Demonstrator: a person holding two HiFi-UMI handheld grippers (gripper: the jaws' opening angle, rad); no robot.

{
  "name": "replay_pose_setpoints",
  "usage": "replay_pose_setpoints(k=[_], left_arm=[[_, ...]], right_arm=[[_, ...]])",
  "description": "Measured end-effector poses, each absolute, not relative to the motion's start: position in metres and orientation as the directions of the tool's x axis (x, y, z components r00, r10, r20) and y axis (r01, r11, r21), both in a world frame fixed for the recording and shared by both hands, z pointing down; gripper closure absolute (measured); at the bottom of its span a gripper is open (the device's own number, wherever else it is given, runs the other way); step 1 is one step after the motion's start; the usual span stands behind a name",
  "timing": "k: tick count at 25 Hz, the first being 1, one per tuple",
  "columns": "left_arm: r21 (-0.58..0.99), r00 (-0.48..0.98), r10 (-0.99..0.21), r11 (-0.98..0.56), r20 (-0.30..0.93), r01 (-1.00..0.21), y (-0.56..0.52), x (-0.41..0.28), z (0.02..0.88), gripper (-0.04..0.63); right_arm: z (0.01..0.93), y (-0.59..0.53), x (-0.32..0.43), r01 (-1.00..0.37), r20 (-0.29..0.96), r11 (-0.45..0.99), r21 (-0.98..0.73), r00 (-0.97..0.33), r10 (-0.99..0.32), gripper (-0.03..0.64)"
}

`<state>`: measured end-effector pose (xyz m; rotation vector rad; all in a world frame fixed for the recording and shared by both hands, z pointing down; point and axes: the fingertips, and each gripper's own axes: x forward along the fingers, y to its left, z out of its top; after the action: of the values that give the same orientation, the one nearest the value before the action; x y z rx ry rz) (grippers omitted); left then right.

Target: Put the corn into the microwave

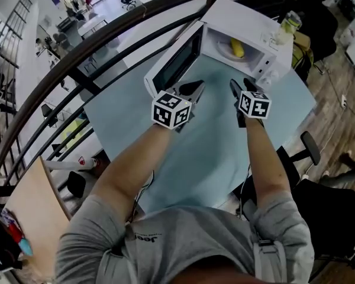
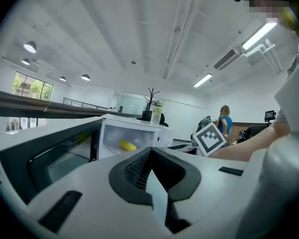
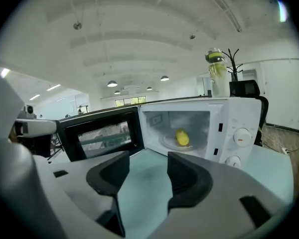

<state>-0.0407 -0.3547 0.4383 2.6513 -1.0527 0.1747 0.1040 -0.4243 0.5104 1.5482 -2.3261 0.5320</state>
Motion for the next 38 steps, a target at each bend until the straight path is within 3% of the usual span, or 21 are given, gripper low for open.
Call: replay_pose_setpoints(k=[11,17,38], left_arm=[[0.211,0.709,-0.684,-0.677,0.172,-0.705,-0.267,-0.079,0.389,0.577],[0.202,0.702,-0.7,-0.674,0.135,-0.711,-0.224,-0.105,0.364,0.577],[0.188,0.775,-0.629,-0.754,0.068,-0.629,-0.039,-0.188,0.292,0.577]], right_arm=[[0.453,-0.325,0.074,-0.904,0.392,0.395,-0.165,-0.428,-0.814,0.465],[0.433,-0.27,0.061,-0.896,0.372,0.41,-0.168,-0.443,-0.816,0.597],[0.334,-0.073,0.031,-0.872,0.261,0.433,-0.228,-0.483,-0.836,0.598]])
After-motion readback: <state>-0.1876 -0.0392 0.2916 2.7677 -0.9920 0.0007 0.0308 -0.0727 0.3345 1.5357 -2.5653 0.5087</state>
